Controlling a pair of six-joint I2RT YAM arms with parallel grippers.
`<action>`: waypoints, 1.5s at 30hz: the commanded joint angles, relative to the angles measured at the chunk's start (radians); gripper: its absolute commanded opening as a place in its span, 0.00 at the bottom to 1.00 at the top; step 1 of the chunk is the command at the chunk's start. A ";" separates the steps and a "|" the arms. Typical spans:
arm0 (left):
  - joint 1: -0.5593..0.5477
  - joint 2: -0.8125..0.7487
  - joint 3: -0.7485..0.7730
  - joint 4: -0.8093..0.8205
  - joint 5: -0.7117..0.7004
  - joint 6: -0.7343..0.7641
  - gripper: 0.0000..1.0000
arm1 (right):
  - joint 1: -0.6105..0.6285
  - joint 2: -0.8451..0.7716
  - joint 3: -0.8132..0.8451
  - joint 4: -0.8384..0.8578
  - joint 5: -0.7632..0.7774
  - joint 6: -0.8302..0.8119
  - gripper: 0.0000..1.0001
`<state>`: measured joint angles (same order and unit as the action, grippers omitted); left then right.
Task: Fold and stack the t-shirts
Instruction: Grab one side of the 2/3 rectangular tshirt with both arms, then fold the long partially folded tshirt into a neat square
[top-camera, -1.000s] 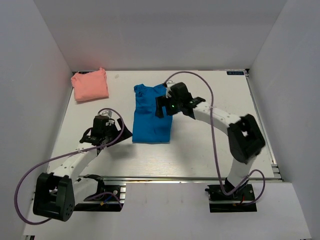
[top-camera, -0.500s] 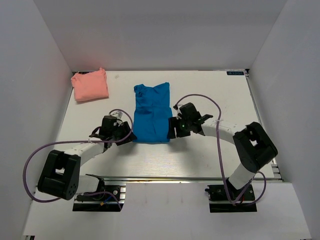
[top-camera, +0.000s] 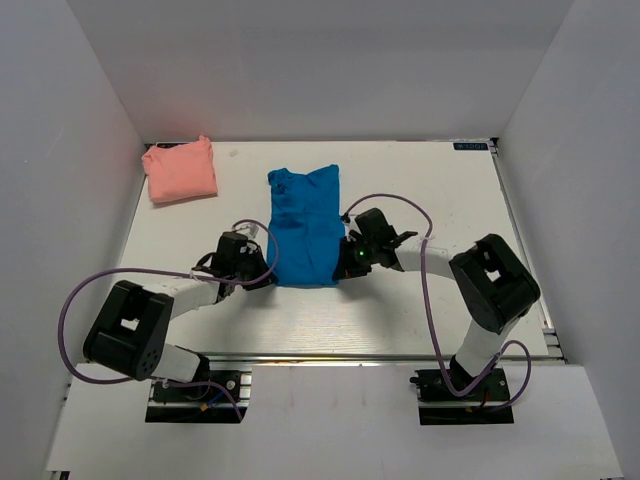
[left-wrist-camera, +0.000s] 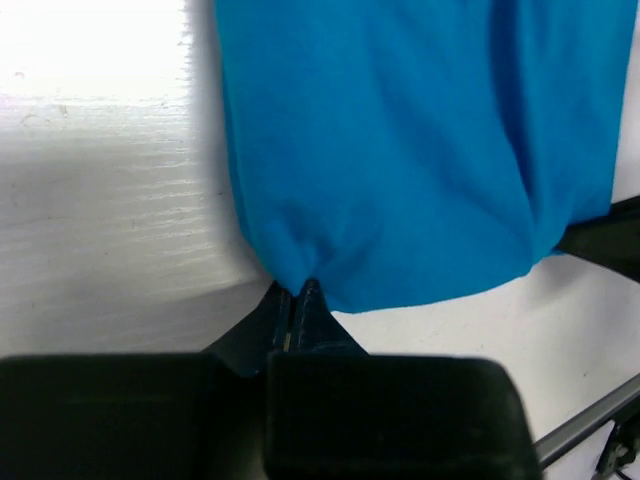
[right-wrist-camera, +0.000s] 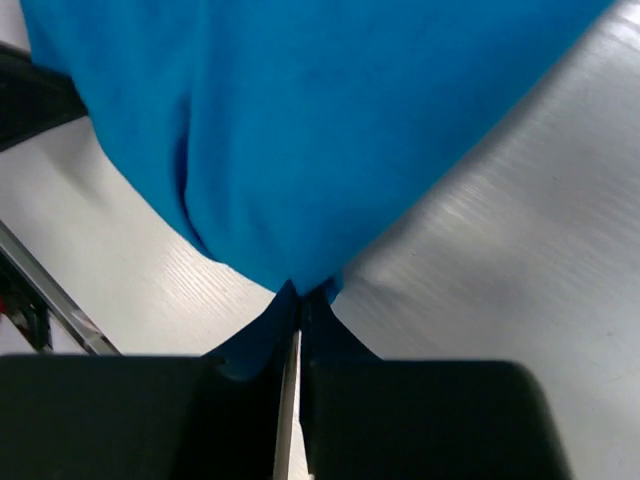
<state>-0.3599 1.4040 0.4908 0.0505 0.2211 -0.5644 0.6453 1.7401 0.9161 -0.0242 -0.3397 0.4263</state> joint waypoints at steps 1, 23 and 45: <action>-0.011 0.013 0.011 -0.034 -0.006 0.000 0.00 | -0.002 -0.013 -0.005 0.026 -0.027 0.009 0.00; -0.018 -0.384 0.216 -0.363 -0.031 -0.050 0.00 | -0.013 -0.254 0.259 -0.359 -0.252 -0.149 0.00; -0.008 -0.209 0.457 -0.406 -0.314 -0.150 0.00 | -0.171 -0.064 0.267 0.323 -0.659 -0.038 0.00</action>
<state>-0.3756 1.2201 0.9066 -0.3698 -0.0284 -0.7067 0.4900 1.6413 1.1496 0.1776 -0.9081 0.3679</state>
